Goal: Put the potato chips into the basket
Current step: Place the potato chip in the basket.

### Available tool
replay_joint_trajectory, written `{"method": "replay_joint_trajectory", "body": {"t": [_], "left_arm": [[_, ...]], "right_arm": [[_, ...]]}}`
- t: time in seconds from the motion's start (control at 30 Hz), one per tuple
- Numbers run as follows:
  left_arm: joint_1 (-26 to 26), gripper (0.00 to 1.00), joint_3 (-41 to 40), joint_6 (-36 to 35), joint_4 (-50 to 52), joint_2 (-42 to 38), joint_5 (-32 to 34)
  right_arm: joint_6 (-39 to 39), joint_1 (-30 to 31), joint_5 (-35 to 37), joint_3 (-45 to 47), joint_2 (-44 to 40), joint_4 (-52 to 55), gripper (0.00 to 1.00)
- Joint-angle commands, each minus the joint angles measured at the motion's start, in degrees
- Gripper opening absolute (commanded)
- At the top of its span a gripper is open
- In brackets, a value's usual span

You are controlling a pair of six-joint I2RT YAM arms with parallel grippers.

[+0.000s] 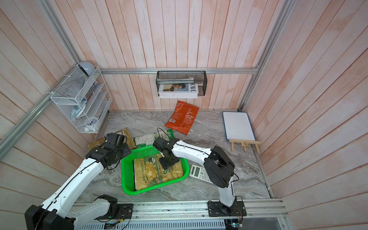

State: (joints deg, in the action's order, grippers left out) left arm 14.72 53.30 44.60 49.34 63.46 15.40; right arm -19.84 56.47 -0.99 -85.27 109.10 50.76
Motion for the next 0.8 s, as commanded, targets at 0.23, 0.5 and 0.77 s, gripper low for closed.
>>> {"method": "replay_joint_trajectory", "body": {"t": [0.23,0.5,0.77], "left_arm": [[-16.22,0.72,6.75,-6.58,-9.6,14.06,-7.54],[-24.99,0.72,17.21,-3.81,-15.1,31.48,-12.82],[-28.16,0.72,25.65,0.56,-15.85,44.37,-12.95]], "right_arm": [[0.01,-2.56,3.82,-2.85,-7.32,0.34,0.62],[0.67,-4.21,4.44,-0.37,-10.65,-2.44,0.62],[2.02,-5.73,5.29,0.1,-11.09,-2.01,0.62]]}}
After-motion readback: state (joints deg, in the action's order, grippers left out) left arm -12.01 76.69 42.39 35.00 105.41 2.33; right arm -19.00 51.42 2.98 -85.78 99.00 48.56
